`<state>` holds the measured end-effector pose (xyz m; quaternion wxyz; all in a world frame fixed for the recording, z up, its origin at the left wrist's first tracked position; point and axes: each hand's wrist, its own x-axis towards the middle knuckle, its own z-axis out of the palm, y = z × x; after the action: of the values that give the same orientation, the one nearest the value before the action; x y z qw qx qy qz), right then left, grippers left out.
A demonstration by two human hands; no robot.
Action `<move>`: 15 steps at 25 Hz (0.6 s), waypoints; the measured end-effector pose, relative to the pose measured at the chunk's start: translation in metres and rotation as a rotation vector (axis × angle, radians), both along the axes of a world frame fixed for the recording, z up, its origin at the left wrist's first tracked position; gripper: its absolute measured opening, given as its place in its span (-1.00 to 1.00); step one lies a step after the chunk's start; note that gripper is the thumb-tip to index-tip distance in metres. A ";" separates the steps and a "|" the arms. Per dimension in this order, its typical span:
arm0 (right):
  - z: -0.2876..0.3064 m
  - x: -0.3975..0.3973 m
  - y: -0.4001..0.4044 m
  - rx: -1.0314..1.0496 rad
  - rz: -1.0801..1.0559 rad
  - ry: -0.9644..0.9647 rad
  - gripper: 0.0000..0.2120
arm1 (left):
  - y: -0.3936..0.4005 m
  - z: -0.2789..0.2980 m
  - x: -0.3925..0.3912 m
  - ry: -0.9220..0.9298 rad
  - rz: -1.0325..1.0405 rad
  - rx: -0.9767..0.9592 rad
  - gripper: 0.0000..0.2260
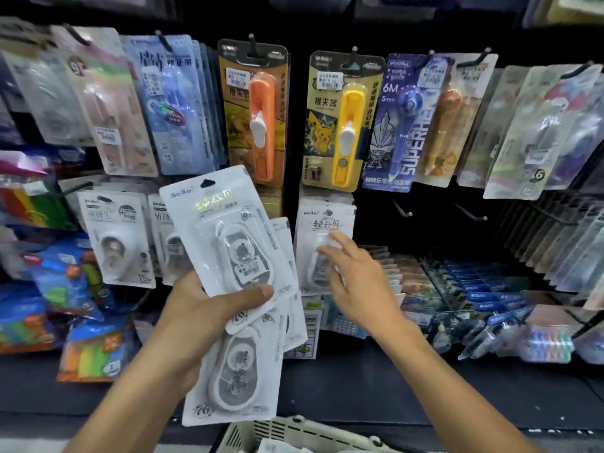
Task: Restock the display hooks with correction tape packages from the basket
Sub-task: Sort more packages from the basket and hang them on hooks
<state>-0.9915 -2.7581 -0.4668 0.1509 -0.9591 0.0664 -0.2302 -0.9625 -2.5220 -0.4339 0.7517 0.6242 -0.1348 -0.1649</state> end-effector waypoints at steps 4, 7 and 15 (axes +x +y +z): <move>0.010 -0.011 0.006 0.413 0.157 0.048 -0.63 | -0.011 -0.012 0.003 -0.076 -0.111 0.091 -0.72; 0.010 -0.042 0.017 1.010 0.296 0.004 -0.52 | -0.030 -0.017 -0.003 -0.171 -0.248 0.175 -0.62; 0.006 -0.074 -0.018 1.257 0.233 -0.280 -0.43 | -0.077 -0.029 -0.021 -0.147 -0.406 0.194 -0.41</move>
<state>-1.0655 -2.7762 -0.4609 0.7140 -0.6500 0.0635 -0.2524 -0.9833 -2.5993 -0.4630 0.6278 0.6638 -0.2958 -0.2789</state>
